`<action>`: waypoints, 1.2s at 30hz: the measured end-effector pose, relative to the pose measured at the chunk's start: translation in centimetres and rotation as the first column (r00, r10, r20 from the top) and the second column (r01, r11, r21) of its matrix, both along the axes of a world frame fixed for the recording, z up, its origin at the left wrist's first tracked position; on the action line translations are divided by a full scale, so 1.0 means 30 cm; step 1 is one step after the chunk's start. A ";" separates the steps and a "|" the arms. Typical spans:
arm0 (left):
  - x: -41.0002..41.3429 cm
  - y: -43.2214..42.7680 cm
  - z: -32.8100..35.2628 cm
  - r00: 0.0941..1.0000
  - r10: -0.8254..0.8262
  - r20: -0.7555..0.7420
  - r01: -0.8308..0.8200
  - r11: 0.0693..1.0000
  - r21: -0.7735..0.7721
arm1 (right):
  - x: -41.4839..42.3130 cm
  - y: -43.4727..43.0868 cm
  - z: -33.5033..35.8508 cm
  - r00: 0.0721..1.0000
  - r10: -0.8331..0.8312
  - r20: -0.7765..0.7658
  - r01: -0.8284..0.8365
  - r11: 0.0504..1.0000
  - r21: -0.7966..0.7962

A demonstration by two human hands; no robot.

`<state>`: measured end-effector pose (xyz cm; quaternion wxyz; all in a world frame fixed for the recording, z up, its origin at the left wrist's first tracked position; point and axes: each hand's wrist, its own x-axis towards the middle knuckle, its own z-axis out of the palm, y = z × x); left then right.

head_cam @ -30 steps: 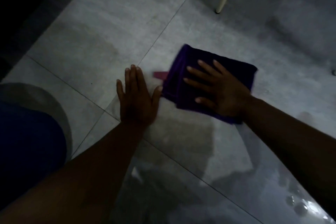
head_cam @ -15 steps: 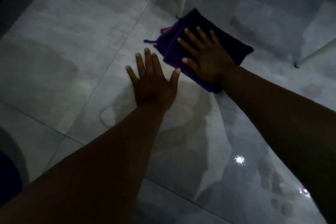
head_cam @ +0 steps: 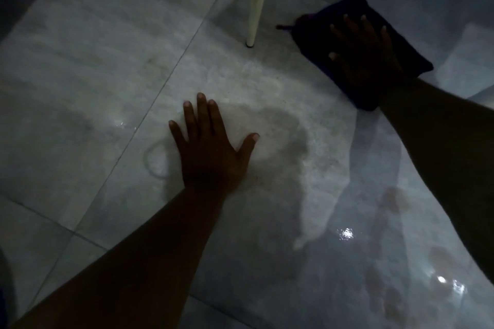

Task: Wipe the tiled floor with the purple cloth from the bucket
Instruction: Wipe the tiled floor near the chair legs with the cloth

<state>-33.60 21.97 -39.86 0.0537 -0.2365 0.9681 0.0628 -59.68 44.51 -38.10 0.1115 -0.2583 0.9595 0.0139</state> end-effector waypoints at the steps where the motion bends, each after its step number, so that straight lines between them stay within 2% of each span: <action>1: 0.002 0.000 -0.001 1.000 -0.002 -0.008 0.002 1.000 -0.003 | -0.026 -0.024 -0.005 1.000 -0.025 -0.004 0.025 1.000 0.013; 5: -0.003 -0.004 -0.007 1.000 0.006 0.006 -0.006 1.000 -0.016 | -0.030 -0.122 -0.009 0.998 -0.058 -0.008 0.058 0.998 0.026; 8: -0.006 -0.002 -0.007 1.000 0.005 0.005 -0.005 1.000 -0.019 | 0.117 -0.144 -0.015 0.993 0.115 0.008 -0.115 0.993 -0.023; 11: -0.003 -0.001 0.001 1.000 -0.012 -0.004 0.012 1.000 -0.009 | 0.370 -0.117 0.001 0.945 0.327 0.005 -0.327 0.945 -0.020; 15: -0.003 -0.009 -0.003 1.000 -0.013 0.015 0.014 1.000 -0.015 | 0.651 0.087 -0.004 0.888 0.461 0.002 -0.460 0.887 0.028; 18: -0.003 -0.004 -0.005 1.000 -0.002 0.004 0.002 1.000 -0.020 | 0.622 0.250 0.008 0.916 0.400 0.024 -0.401 0.916 0.034; 21: -0.001 0.004 0.000 1.000 -0.001 0.004 0.001 1.000 -0.002 | 0.537 0.271 0.012 0.990 0.139 0.000 -0.139 0.989 0.050; 24: -0.003 -0.002 0.004 0.999 -0.007 0.035 0.008 1.000 -0.019 | 0.570 0.156 -0.004 0.999 -0.035 -0.025 0.035 0.999 0.012; 26: -0.001 -0.010 -0.002 0.999 -0.015 0.039 0.016 1.000 -0.018 | 0.698 0.062 -0.009 0.999 -0.007 -0.035 0.007 1.000 -0.007; 28: 0.006 -0.013 0.002 0.999 -0.029 0.023 0.029 1.000 0.003 | 0.922 0.027 -0.005 0.988 0.151 -0.034 -0.153 0.987 -0.043; 30: 0.013 -0.017 0.004 0.998 -0.058 0.007 0.058 0.998 0.031 | 1.184 0.101 -0.001 0.944 0.331 -0.014 -0.331 0.940 -0.078; 32: 0.020 -0.030 0.012 0.995 -0.083 0.047 0.082 0.996 0.034 | 1.371 0.270 0.007 0.901 0.433 0.035 -0.429 0.900 -0.072; 34: 0.041 -0.033 0.032 0.982 -0.144 0.123 0.148 0.989 -0.017 | 1.401 0.463 0.025 0.895 0.439 0.074 -0.436 0.898 -0.056; 36: 0.083 -0.001 0.056 0.955 -0.266 0.131 0.281 0.954 -0.108 | 1.337 0.605 0.029 0.938 0.337 0.085 -0.340 0.940 0.018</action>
